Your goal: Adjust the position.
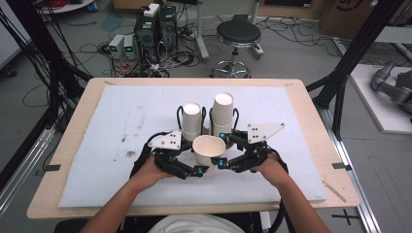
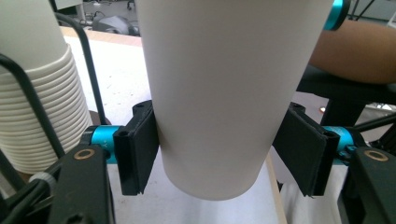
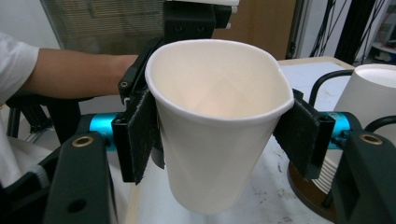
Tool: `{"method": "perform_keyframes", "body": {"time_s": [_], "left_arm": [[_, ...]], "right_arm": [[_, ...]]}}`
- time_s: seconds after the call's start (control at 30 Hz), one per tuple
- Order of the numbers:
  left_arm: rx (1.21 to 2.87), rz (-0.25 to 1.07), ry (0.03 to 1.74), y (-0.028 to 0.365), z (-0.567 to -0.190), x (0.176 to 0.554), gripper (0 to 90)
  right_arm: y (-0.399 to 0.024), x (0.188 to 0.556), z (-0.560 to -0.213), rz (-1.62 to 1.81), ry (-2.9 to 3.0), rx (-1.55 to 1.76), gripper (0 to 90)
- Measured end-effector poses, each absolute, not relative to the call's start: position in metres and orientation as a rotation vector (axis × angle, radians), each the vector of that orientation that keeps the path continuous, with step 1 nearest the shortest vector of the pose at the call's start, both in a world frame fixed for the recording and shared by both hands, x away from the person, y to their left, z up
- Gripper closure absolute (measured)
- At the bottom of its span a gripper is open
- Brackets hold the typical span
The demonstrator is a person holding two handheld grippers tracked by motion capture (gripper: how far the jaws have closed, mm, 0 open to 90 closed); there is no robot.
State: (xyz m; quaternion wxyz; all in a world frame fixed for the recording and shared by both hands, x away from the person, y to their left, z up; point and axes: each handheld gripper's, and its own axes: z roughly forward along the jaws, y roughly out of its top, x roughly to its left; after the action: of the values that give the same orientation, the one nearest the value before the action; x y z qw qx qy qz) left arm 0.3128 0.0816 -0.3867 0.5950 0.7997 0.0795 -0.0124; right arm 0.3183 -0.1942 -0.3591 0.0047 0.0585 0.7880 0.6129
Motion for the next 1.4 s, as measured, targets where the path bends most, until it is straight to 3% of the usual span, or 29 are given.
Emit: {"method": "perform_keyframes", "body": {"time_s": [0.17, 0.23, 0.9, 1.0, 1.27, 1.4], "left_arm": [[1.850, -0.025, 0.174, 0.082, -0.386, 0.312, 33.8], [1.842, -0.023, 0.178, 0.083, -0.385, 0.312, 33.8], [1.858, -0.018, 0.153, 0.078, -0.383, 0.309, 33.8], [1.861, -0.014, 0.149, 0.078, -0.383, 0.309, 34.0], [1.844, -0.022, 0.162, 0.078, -0.383, 0.309, 33.5], [1.844, -0.013, 0.191, 0.079, -0.385, 0.311, 28.6]], "right_arm": [[-0.193, 0.317, -0.359, 1.946, 2.461, 0.201, 27.8], [-0.192, 0.317, -0.360, 1.967, 2.446, 0.237, 19.9], [-0.178, 0.316, -0.367, 2.015, 2.469, 0.223, 20.4], [-0.177, 0.315, -0.367, 2.017, 2.464, 0.205, 29.1], [-0.178, 0.316, -0.366, 2.012, 2.446, 0.175, 31.5], [-0.180, 0.316, -0.365, 2.003, 2.429, 0.172, 32.0]]}}
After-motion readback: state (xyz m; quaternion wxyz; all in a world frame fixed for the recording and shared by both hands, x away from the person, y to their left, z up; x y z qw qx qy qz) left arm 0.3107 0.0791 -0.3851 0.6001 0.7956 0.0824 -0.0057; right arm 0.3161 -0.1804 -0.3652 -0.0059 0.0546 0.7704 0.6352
